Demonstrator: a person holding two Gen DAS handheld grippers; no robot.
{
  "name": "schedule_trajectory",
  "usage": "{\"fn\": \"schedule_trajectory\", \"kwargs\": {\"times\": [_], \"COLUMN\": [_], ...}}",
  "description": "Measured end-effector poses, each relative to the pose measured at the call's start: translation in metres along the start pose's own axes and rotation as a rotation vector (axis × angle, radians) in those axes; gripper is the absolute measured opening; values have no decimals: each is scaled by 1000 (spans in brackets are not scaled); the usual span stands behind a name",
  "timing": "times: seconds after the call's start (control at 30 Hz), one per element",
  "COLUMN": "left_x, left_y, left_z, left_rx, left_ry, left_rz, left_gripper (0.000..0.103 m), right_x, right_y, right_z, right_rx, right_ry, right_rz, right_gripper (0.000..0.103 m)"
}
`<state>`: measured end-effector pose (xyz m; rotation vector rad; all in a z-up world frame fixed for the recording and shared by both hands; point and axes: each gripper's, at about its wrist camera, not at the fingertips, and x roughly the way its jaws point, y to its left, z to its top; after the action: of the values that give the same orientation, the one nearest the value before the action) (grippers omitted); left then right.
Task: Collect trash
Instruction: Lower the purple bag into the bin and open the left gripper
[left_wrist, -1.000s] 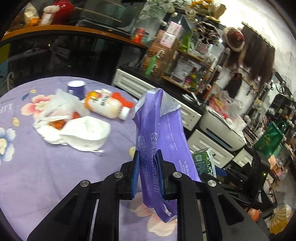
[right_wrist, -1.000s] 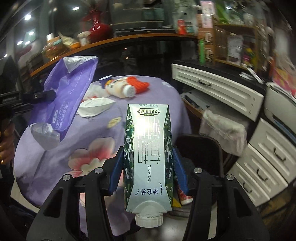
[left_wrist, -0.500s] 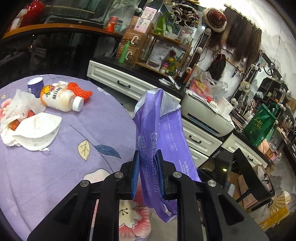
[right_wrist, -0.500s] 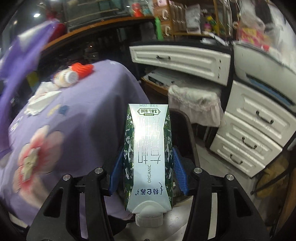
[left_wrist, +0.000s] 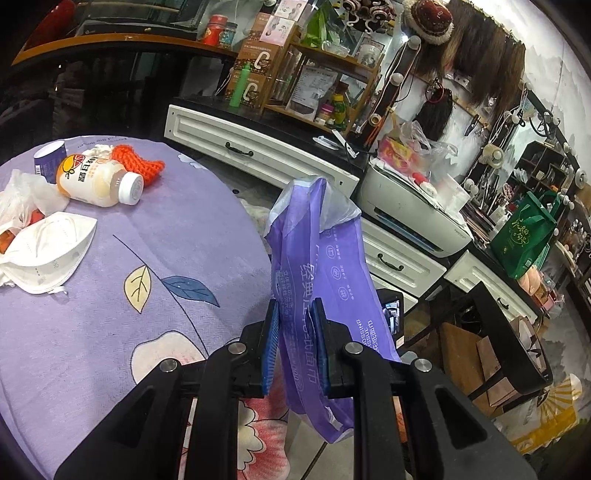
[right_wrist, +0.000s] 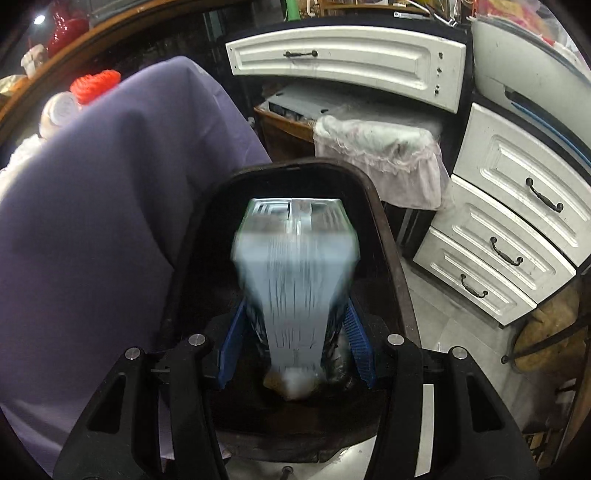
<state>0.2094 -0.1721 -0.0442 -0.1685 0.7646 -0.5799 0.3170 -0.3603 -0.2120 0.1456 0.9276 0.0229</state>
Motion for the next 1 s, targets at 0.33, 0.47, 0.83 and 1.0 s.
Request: {"fn": "schedule_trajectory", "kwargs": {"times": [0.33, 0.47, 0.83, 1.0], "left_x": [27, 45, 115, 145], "left_y": [-15, -26, -57, -62], "left_z": [1, 2, -1, -12], "left_rx": [61, 100, 154, 169], "left_ry": [42, 71, 203, 274], "left_rz": [16, 29, 73, 114], "left_gripper": [18, 18, 18, 18], "right_x": [-29, -59, -120, -137], "right_y": [-14, -27, -75, -87], "right_z": [-14, -30, -80, -94], "right_rx": [37, 42, 148, 180], "right_ry": [-43, -80, -109, -121], "right_rz": [-9, -53, -112, -120], "right_gripper": [57, 57, 57, 57]}}
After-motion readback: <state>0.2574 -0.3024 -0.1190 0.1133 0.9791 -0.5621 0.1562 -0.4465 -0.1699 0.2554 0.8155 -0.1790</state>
